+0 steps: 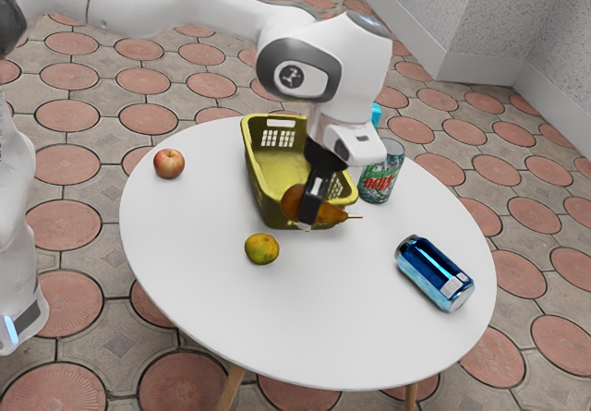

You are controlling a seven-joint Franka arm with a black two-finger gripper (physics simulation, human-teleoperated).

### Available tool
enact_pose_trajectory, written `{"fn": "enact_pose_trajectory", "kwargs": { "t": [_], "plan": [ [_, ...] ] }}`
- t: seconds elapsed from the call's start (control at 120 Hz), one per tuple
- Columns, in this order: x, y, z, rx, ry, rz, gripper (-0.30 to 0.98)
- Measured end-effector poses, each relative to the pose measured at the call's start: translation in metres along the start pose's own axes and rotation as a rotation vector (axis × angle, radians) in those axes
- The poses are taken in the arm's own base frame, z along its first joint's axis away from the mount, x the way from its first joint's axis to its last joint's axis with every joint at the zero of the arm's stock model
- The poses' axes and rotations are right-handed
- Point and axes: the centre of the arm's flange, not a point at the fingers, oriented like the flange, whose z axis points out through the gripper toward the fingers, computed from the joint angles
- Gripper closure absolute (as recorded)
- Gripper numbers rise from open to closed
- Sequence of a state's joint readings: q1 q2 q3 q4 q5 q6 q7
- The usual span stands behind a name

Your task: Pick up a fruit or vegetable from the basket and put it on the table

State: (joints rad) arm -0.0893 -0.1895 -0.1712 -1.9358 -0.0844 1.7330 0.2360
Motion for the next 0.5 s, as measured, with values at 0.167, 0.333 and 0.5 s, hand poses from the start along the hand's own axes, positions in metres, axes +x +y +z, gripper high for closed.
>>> {"fn": "enact_pose_trajectory", "kwargs": {
  "t": [0.167,0.333,0.5],
  "plan": [
    [0.067,0.034,0.016,-0.033,0.024,0.092,0.42],
    [0.08,0.055,0.017,-0.036,0.045,0.131,0.37],
    [0.082,0.062,0.016,-0.041,0.06,0.139,0.11]
  ]
}}
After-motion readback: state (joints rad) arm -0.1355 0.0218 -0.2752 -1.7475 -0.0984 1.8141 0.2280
